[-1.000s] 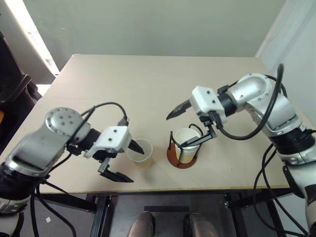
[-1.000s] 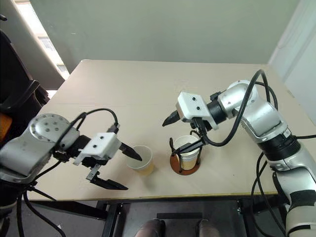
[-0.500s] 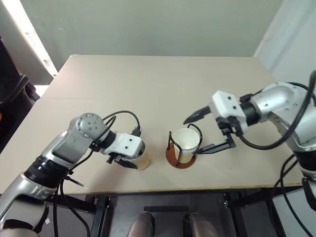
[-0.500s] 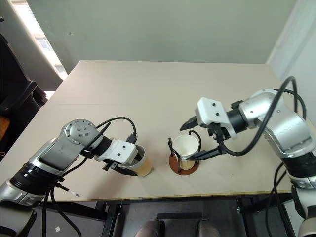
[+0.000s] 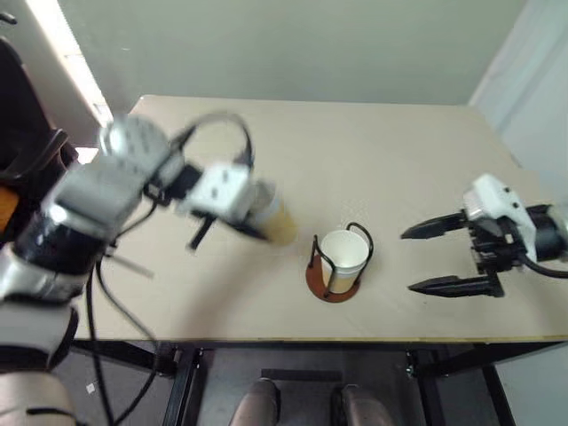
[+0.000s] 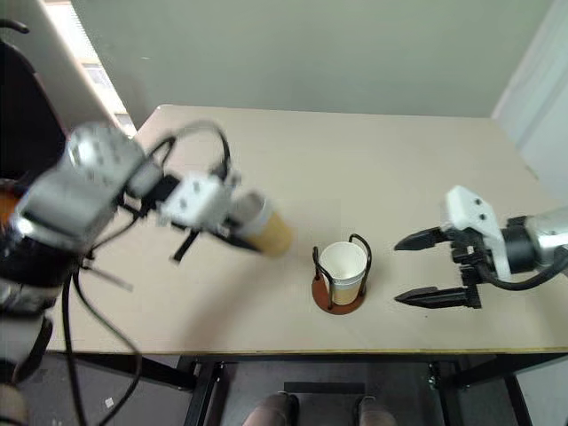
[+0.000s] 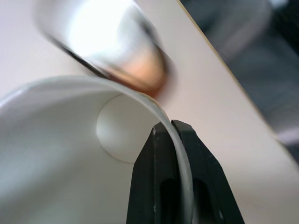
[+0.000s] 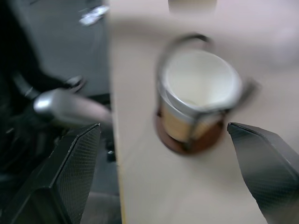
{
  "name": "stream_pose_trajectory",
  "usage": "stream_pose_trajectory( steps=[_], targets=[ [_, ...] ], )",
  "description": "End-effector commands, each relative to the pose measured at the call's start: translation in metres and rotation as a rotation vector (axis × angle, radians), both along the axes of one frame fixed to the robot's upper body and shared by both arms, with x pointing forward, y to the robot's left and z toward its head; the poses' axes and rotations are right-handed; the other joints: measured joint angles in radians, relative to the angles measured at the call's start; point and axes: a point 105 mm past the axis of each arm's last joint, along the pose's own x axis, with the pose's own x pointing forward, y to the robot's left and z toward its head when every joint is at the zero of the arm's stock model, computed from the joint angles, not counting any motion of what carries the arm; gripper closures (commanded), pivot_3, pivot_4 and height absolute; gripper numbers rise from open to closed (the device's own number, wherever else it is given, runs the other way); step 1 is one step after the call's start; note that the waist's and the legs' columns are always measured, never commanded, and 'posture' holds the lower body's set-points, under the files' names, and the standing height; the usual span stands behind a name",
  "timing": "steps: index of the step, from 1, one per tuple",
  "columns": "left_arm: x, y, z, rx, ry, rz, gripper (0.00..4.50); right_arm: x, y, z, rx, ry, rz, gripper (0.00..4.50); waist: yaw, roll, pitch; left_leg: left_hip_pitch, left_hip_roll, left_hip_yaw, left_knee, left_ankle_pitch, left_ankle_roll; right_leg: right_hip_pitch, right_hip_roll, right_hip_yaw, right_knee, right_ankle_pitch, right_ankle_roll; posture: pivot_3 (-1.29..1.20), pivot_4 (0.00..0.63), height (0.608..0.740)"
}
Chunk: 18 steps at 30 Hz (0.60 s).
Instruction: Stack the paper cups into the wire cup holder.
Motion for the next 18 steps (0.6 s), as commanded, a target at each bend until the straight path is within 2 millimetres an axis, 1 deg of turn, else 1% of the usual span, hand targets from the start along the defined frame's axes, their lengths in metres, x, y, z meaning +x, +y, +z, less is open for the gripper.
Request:
stream_pose_trajectory(
  steps=[1,2,3,4,5,9,11,14,18],
  targets=[
    [-0.009,-0.021,0.025,-0.054,0.007,-0.139,4.46,-0.001,-0.005,0.009,-0.012,-0.07,-0.038,0.0,-0.005,0.001,0.0,0.0,0.0,0.001,0.0,-0.001,0.001,0.001,0.0,0.001,0.0,0.0,0.001,0.0,0.15,0.74],
    [-0.01,-0.029,0.028,-0.059,0.005,-0.176,4.46,-0.001,-0.004,0.01,-0.011,-0.076,-0.035,0.0,-0.008,0.002,0.0,0.001,0.0,0.002,0.0,-0.001,0.002,0.001,-0.001,0.001,-0.001,0.0,0.004,0.0,0.15,0.74],
    [-0.009,-0.04,0.026,-0.036,-0.002,-0.215,4.46,-0.001,-0.003,0.012,-0.008,-0.09,-0.032,0.0,-0.01,0.002,0.0,0.002,0.0,0.003,0.001,-0.002,0.003,0.002,-0.001,0.002,-0.001,0.0,0.007,0.0,0.15,0.74],
    [-0.008,-0.048,0.021,-0.007,-0.008,-0.242,4.46,0.0,-0.002,0.014,-0.004,-0.102,-0.032,0.0,-0.01,0.002,0.0,0.002,0.0,0.004,0.001,-0.002,0.003,0.002,-0.001,0.002,-0.001,0.001,0.009,0.0,0.15,0.74],
    [-0.006,-0.056,0.012,0.032,-0.007,-0.269,4.46,0.0,-0.001,0.016,-0.003,-0.113,-0.035,0.0,-0.009,0.002,0.0,0.002,0.0,0.003,0.001,-0.002,0.003,0.003,-0.001,0.002,-0.001,0.005,0.017,0.0,0.15,0.74],
    [-0.002,-0.074,-0.009,0.101,-0.005,-0.337,4.46,-0.003,-0.002,0.015,-0.009,-0.122,-0.058,0.0,-0.009,0.002,0.0,0.001,0.0,0.003,0.005,-0.004,0.005,0.003,-0.001,0.003,-0.001,0.004,0.022,0.0,0.15,0.74],
    [0.0,-0.079,-0.02,0.14,-0.032,-0.368,4.46,-0.004,-0.003,0.013,-0.014,-0.124,-0.071,0.0,-0.009,0.002,0.0,-0.002,0.0,0.003,0.009,-0.006,0.006,0.003,0.0,0.002,-0.001,0.003,0.024,0.0,0.15,0.74],
    [0.004,-0.083,-0.029,0.183,-0.063,-0.391,4.46,-0.003,-0.007,0.012,-0.029,-0.134,-0.106,0.0,-0.006,0.003,0.0,-0.005,0.0,0.002,0.018,-0.008,0.006,0.003,0.001,0.003,0.0,0.001,0.027,0.0,0.15,0.74],
    [0.006,-0.083,-0.032,0.22,-0.092,-0.421,4.46,-0.007,-0.007,0.012,-0.035,-0.14,-0.119,0.0,-0.002,0.003,0.0,-0.01,0.0,0.002,0.022,-0.01,0.006,0.003,0.0,0.003,-0.003,0.002,0.03,0.0,0.15,0.74]
  ],
)
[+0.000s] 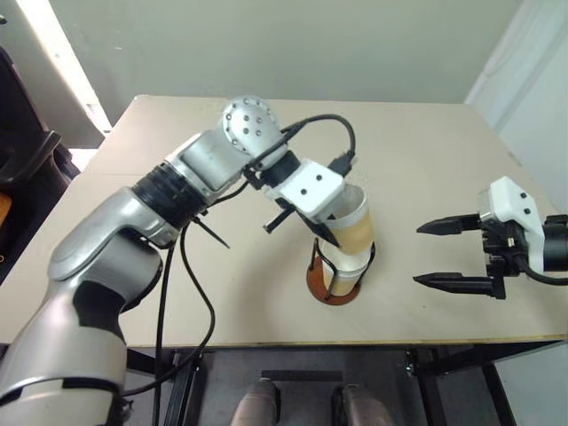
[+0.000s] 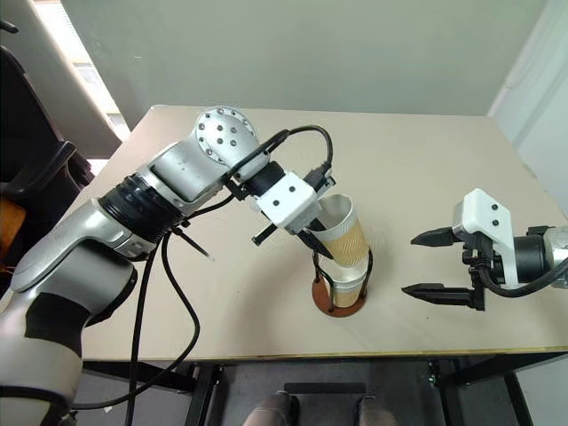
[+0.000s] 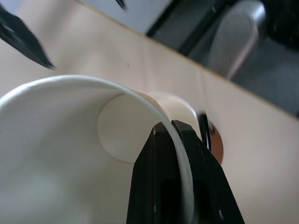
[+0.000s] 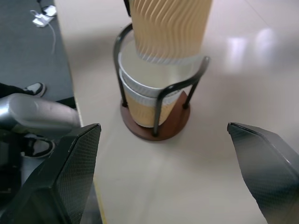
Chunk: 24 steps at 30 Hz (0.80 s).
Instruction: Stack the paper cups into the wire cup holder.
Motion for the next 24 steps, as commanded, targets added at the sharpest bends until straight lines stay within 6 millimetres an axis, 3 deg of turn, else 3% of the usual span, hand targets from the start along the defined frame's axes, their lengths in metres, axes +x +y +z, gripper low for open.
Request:
stream_pose_trajectory(
  steps=[1,12,16,24],
  targets=[
    [-0.005,-0.001,0.012,0.031,-0.066,-0.079,4.46,-0.007,0.0,0.014,-0.022,-0.063,-0.007,0.0,0.002,0.0,0.0,-0.001,0.0,0.0,0.0,0.0,0.0,0.0,0.0,0.0,0.0,0.0,0.0,0.0,0.15,0.74],
    [-0.009,-0.012,0.015,0.047,-0.07,-0.146,4.46,-0.007,-0.004,0.006,-0.041,-0.062,-0.041,0.0,0.014,0.0,0.0,-0.003,-0.001,0.001,0.004,-0.005,0.006,0.0,0.0,0.0,-0.002,0.001,0.003,0.0,0.15,0.74],
    [-0.009,-0.011,0.014,0.07,-0.079,-0.149,3.58,-0.007,-0.004,0.007,-0.043,-0.066,-0.043,0.0,0.014,0.0,0.0,-0.003,-0.001,0.001,0.005,-0.005,0.006,0.0,0.0,0.0,-0.001,0.001,0.003,0.0,0.15,0.74],
    [-0.006,-0.013,0.017,0.062,-0.108,-0.155,0.82,-0.005,-0.005,0.007,-0.043,-0.074,-0.046,0.0,0.014,0.0,0.0,-0.003,-0.001,0.001,0.009,-0.005,0.007,0.0,0.0,0.0,0.0,0.001,0.004,0.0,0.15,0.74]
  ],
)
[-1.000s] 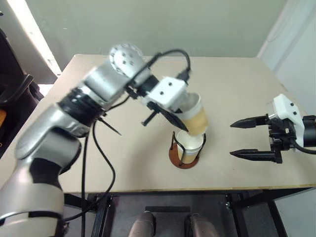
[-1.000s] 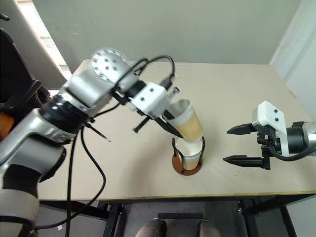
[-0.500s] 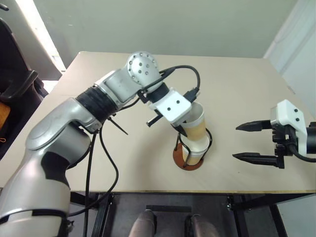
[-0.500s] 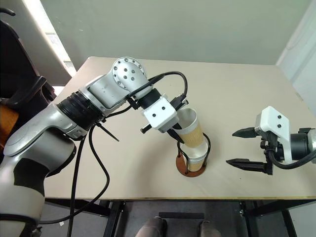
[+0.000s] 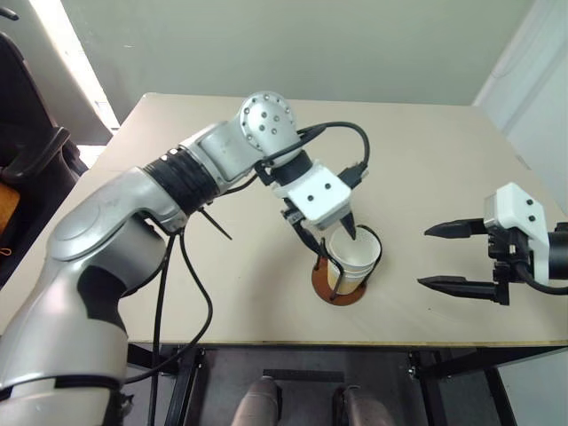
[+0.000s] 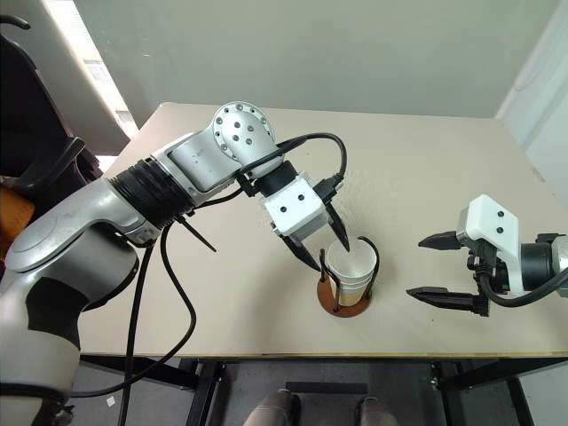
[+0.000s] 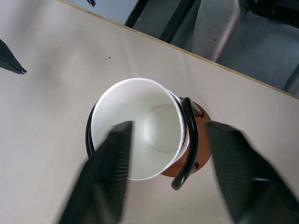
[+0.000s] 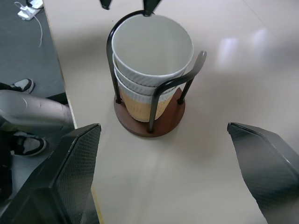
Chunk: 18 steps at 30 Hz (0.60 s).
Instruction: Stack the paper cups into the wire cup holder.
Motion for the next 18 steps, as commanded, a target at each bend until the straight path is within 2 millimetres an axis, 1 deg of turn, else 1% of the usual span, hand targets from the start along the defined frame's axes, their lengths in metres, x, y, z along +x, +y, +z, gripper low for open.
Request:
stream_pose_trajectory(
  steps=[1,4,6,8,10,12,14,16,18],
  targets=[
    [-0.001,-0.005,0.016,-0.024,-0.052,-0.041,0.82,0.0,0.0,0.009,-0.022,-0.056,0.002,0.0,0.0,0.0,0.0,0.0,0.0,0.0,0.0,0.0,0.0,0.0,0.0,0.0,0.0,0.0,0.0,0.0,0.15,0.74],
    [0.004,-0.007,0.022,-0.061,-0.045,-0.009,0.82,0.001,0.0,0.009,-0.014,-0.053,0.011,0.0,0.002,0.0,0.0,-0.001,0.0,0.0,0.002,-0.001,0.001,0.001,0.0,0.0,0.0,0.0,0.001,0.0,0.15,0.74],
    [0.006,0.002,0.025,-0.083,-0.015,0.036,0.82,0.001,0.003,0.008,0.004,-0.042,0.035,0.0,0.002,0.0,0.0,0.0,0.0,0.001,0.003,-0.001,0.001,0.001,0.0,0.001,0.0,0.0,0.001,0.0,0.15,0.74],
    [0.009,0.017,0.029,-0.125,0.041,0.119,0.82,0.002,0.007,0.008,0.042,-0.034,0.066,0.0,-0.004,0.001,-0.001,0.0,0.0,0.001,0.002,-0.001,0.001,0.001,0.0,0.001,0.0,0.0,0.001,0.0,0.15,0.74],
    [0.008,0.046,0.027,-0.131,0.085,0.211,0.82,0.005,0.008,0.011,0.08,-0.03,0.078,0.0,-0.016,0.003,-0.002,0.002,0.0,0.003,0.002,-0.001,0.001,0.001,0.002,0.001,0.0,0.0,0.001,0.0,0.15,0.74],
    [0.001,0.077,0.028,-0.148,0.148,0.317,0.82,0.009,0.006,0.014,0.115,-0.03,0.083,0.0,-0.028,0.005,-0.002,0.002,0.001,0.004,0.001,0.0,-0.001,0.0,0.004,0.001,0.001,-0.001,0.001,0.0,0.15,0.74],
    [-0.003,0.1,0.029,-0.176,0.209,0.427,0.82,0.013,0.004,0.017,0.146,-0.028,0.084,0.0,-0.028,0.005,-0.002,0.002,0.001,0.004,0.001,0.005,-0.009,-0.001,0.005,0.001,0.002,-0.001,0.001,0.0,0.15,0.74],
    [-0.002,0.128,0.022,-0.214,0.281,0.586,0.82,0.017,0.001,0.018,0.161,-0.026,0.085,0.0,-0.024,0.005,-0.002,0.001,0.001,0.003,0.001,0.006,-0.01,-0.002,0.005,0.002,0.002,-0.002,0.0,0.0,0.15,0.74],
    [-0.001,0.156,0.01,-0.286,0.417,0.762,0.82,0.022,-0.004,0.017,0.155,-0.017,0.077,0.0,-0.022,0.007,-0.004,0.002,0.001,0.002,0.001,0.005,-0.009,-0.002,0.003,0.002,0.002,-0.003,-0.002,0.0,0.15,0.74]
  ],
)
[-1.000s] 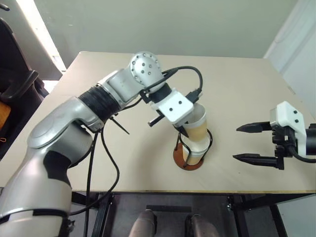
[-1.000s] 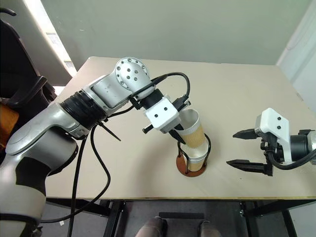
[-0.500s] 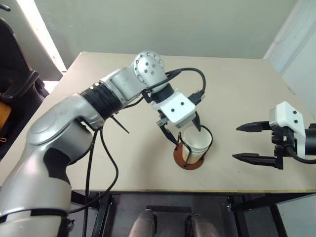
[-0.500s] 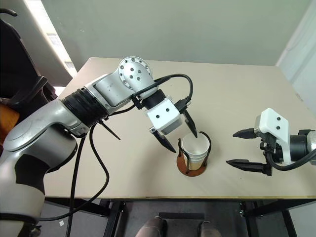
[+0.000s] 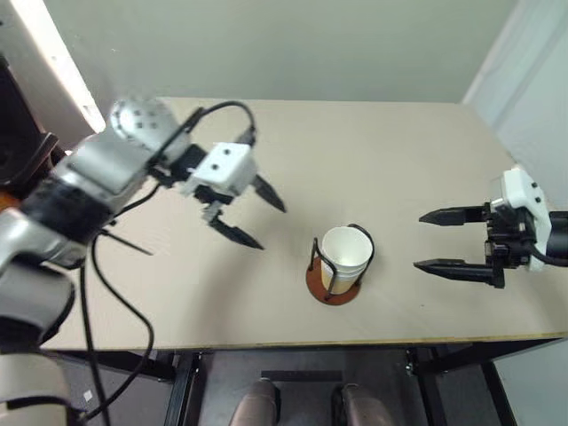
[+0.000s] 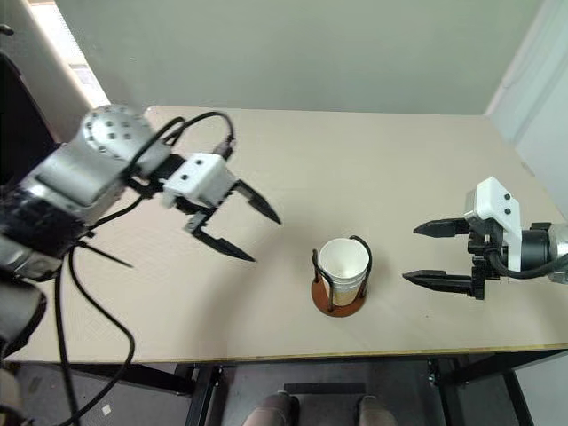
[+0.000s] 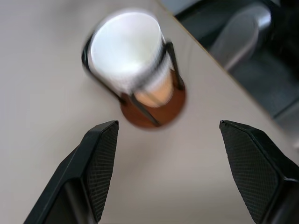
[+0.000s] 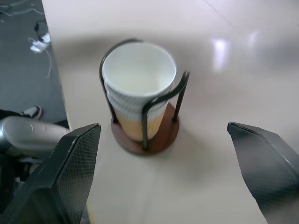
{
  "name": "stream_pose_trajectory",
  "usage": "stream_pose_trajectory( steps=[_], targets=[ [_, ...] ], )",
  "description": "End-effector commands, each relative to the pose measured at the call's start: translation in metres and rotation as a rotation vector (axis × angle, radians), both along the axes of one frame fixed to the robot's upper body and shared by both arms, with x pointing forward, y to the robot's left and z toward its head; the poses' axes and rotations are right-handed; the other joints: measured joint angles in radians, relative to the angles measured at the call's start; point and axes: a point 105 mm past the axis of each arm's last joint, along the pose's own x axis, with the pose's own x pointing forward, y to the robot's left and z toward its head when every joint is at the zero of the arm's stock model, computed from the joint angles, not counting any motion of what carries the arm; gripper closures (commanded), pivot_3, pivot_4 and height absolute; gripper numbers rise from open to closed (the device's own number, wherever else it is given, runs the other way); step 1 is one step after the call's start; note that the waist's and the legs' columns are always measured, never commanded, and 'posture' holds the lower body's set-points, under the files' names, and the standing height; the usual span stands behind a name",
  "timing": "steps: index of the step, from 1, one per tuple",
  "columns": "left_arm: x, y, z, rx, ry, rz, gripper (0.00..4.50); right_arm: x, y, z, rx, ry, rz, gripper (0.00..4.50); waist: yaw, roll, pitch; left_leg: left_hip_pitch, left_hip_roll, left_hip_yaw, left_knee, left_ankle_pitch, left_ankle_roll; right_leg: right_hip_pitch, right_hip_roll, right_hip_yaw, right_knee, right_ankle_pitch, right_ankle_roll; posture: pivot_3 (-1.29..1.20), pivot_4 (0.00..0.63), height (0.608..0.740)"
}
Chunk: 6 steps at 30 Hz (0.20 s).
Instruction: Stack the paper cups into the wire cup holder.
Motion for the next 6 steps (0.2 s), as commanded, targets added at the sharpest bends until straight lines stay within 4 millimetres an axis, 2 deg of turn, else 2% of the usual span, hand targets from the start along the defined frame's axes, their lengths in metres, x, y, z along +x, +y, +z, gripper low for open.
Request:
stream_pose_trajectory(
  steps=[1,3,6],
  targets=[
    [-0.003,0.037,-0.005,-0.125,0.144,0.228,0.82,0.004,-0.008,0.005,-0.004,-0.015,0.003,0.0,0.0,0.001,-0.001,0.001,0.0,0.0,0.0,0.0,0.0,0.001,-0.001,0.0,0.0,-0.001,-0.002,0.0,0.15,0.74],
    [-0.003,0.056,-0.015,-0.197,0.209,0.353,0.82,0.006,-0.013,0.006,-0.008,-0.008,0.0,0.0,0.002,0.001,-0.001,0.001,0.0,-0.001,-0.001,0.0,0.0,0.0,-0.001,-0.001,0.002,-0.002,-0.004,0.0,0.15,0.74],
    [-0.006,0.08,-0.03,-0.269,0.275,0.505,0.82,0.012,-0.022,0.006,0.003,0.0,-0.022,0.0,0.004,0.001,-0.001,0.001,0.0,-0.003,-0.002,0.0,0.0,-0.001,-0.001,-0.003,0.004,-0.007,-0.016,0.0,0.15,0.74]
  ],
)
